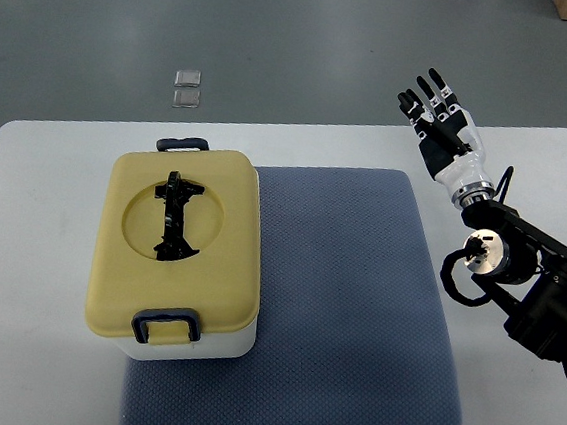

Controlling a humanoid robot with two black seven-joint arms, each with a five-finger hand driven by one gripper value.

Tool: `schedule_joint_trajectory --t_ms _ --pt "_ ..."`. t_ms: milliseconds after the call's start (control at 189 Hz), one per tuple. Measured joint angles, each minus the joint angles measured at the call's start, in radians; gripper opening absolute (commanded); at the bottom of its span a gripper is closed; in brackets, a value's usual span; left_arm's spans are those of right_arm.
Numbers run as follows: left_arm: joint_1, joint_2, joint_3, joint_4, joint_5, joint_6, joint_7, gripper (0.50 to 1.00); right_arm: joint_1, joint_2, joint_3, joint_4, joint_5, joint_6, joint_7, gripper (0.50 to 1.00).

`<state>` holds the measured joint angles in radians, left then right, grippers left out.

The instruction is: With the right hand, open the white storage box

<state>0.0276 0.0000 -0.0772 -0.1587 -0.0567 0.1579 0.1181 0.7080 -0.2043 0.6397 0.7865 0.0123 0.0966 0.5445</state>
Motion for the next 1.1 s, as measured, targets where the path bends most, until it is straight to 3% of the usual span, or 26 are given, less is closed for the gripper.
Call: schedule_joint_trajectory --t_ms 328,629,846,1099 --pt "0.000 0.000 0.002 0.000 0.000 0.000 0.000 1.000 0.010 -0.017 -0.007 0.008 -0.025 0.001 0.000 0.930" --pt "0.000 0.000 0.000 0.000 0.000 0.000 0.000 1.000 0.139 -0.056 -0.026 0.032 -0.399 -0.022 -0.004 0.930" --pt "0.000 0.000 0.000 0.000 0.000 0.000 0.000 1.000 0.296 -0.092 -0.098 0.062 -0.687 0.044 -0.004 0.930" --pt "0.000 0.000 0.000 0.000 0.000 0.000 0.000 1.000 0.486 -0.103 -0.151 0.089 -0.977 0.196 -0.003 0.928"
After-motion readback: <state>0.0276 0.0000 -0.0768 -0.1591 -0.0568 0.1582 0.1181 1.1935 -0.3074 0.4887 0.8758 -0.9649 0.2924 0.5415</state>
